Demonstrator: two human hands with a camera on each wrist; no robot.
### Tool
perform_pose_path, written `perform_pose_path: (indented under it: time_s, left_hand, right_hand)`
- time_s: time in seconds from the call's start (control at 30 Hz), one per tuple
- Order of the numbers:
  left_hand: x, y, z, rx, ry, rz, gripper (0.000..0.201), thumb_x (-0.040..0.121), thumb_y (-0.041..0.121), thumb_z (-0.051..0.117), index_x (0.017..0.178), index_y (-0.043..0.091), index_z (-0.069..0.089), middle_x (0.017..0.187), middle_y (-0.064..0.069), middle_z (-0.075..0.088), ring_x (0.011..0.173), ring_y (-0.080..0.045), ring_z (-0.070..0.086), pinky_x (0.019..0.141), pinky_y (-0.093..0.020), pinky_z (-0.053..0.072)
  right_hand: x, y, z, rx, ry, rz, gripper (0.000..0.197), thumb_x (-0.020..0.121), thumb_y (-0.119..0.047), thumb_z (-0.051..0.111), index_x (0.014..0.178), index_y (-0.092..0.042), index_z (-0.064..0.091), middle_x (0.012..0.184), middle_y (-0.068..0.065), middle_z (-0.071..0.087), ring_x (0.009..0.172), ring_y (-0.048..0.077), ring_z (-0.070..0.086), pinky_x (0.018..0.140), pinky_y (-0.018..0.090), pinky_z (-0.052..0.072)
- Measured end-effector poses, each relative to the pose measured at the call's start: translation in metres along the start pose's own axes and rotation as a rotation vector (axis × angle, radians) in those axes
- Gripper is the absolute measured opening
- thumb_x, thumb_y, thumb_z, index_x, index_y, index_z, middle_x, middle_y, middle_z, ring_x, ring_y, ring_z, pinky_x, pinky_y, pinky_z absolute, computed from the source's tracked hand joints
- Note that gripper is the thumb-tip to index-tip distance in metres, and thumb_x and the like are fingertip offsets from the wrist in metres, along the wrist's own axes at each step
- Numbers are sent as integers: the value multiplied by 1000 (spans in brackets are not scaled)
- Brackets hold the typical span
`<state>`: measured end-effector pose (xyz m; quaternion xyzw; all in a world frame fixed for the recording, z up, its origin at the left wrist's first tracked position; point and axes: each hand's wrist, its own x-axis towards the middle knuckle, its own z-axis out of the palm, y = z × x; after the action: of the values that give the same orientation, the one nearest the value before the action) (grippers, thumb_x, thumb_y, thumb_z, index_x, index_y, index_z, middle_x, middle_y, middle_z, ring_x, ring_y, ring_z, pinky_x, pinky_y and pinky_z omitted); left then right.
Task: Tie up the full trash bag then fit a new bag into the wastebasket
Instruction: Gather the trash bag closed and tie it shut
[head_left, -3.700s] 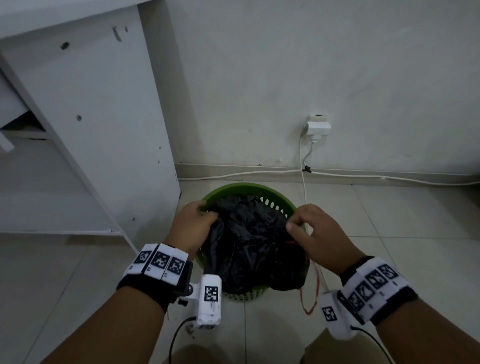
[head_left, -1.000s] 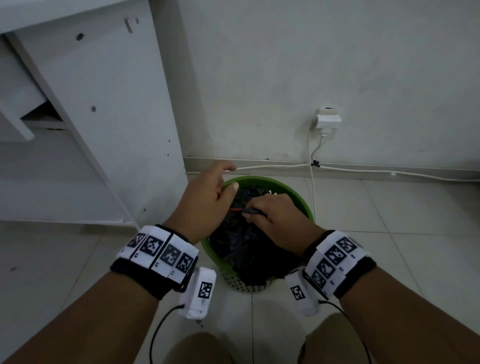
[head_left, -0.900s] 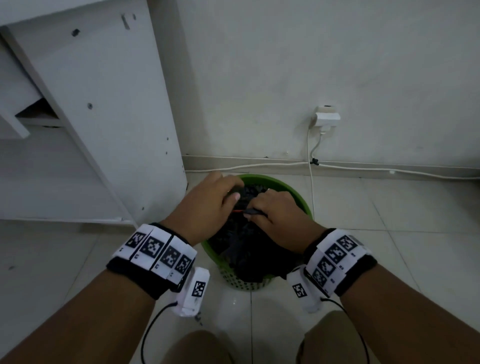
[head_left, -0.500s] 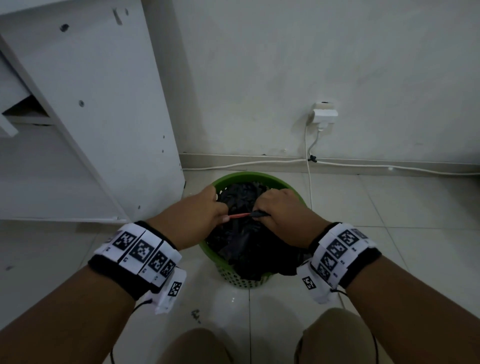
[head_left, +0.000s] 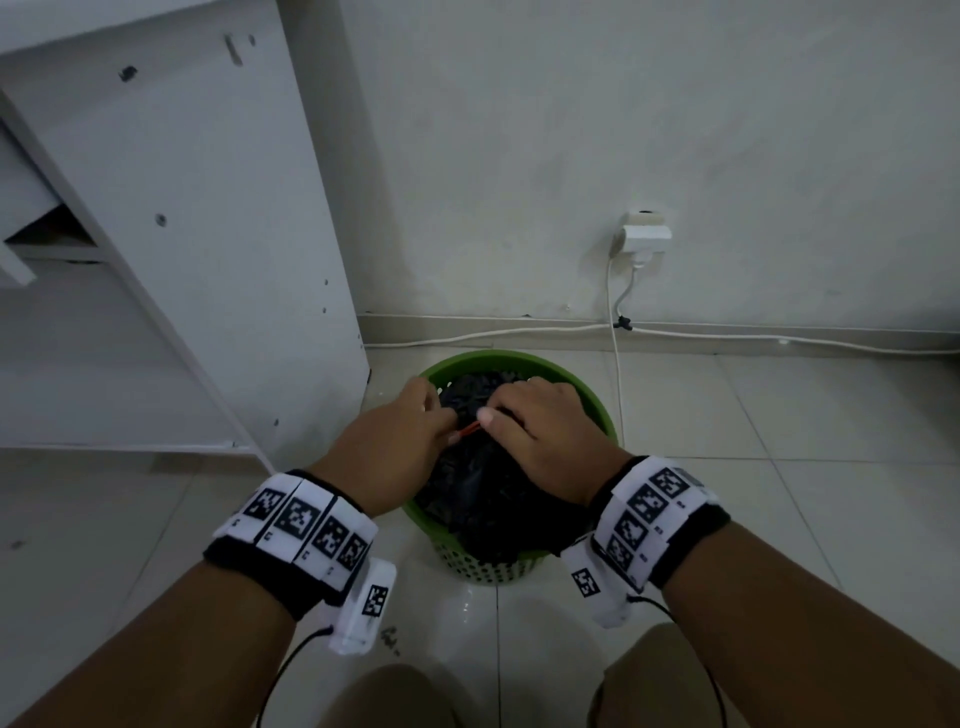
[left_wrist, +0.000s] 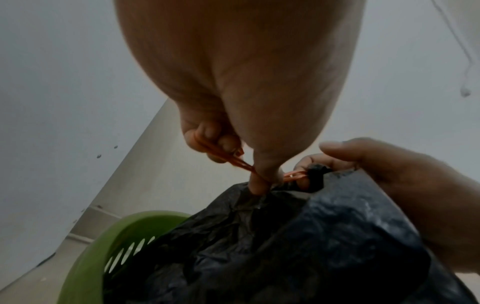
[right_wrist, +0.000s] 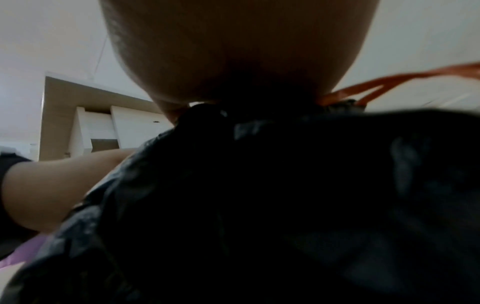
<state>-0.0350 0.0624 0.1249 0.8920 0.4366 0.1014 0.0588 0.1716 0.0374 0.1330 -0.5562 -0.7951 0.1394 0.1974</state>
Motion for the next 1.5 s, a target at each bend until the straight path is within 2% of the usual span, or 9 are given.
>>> perform_pose_path:
  time_s: [0.13,0.43,0.67,0.77,0.9,0.97,1.1,1.27,1.5]
  left_hand:
    - [-2,0,-3,52,25,59,45,92,48,23,85,22,59,67,0,62,59,-24,58,50,-35,46]
    - [-15,-25,-6,85,90,103,41,94,44,34,67,23,57,54,5,55,47,-19,53,43,-23,36]
    - [-16,-35,-5,-192,83,-60,57,86,56,29,75,14,66,64,7,43,70,-19,47,61,-32,40]
    - [-20,-39,-3,-275,81,-86,51,84,57,37,74,22,73,64,13,55,80,-19,47,71,-37,43]
    - [-19,-27,-6,-126,55,-89,56,79,66,39,108,32,74,102,9,71,107,-23,53,95,-45,39]
    - [-11,-7,-12,-212,73,-54,55,87,61,41,120,27,67,108,3,70,106,-21,56,92,-40,44]
    - [6,26,-6,-459,50,-131,22,102,35,44,107,21,60,96,1,68,86,-17,62,79,-39,51]
    - [14,31,7,-490,31,-198,17,100,30,50,92,18,58,84,-1,65,77,-18,59,72,-37,48]
    - [9,16,-3,-462,-44,-63,18,91,31,56,78,18,60,73,-2,66,69,-19,59,64,-33,46]
  right_hand:
    - [-1,6,1,-175,-47,-39,58,90,-55,15,91,-24,65,81,-9,46,88,18,46,87,39,30]
    - [-15,34,2,-323,-46,-193,40,93,-49,34,94,-29,68,99,-5,58,104,22,53,98,44,30]
    - [-7,38,8,-337,23,-236,34,94,-43,37,94,-25,66,105,4,55,97,24,55,92,39,28]
    - [-5,34,8,-328,14,-220,36,94,-41,35,94,-23,67,106,5,56,98,25,55,94,43,34]
    - [-3,32,8,-332,-36,-212,42,94,-42,31,99,-22,66,112,6,54,105,27,52,98,44,32]
    - [0,27,10,-337,-13,-219,41,94,-42,33,99,-19,67,111,8,56,102,29,54,95,45,35]
    - [3,19,14,-350,90,-249,38,94,-37,37,93,-14,67,103,9,60,92,31,58,85,44,41]
    - [2,26,11,-328,3,-228,44,95,-40,29,101,-15,65,110,6,60,102,29,56,90,38,25]
    - [-3,35,7,-400,20,-383,35,96,-42,38,98,-20,65,109,5,61,106,29,57,89,42,37]
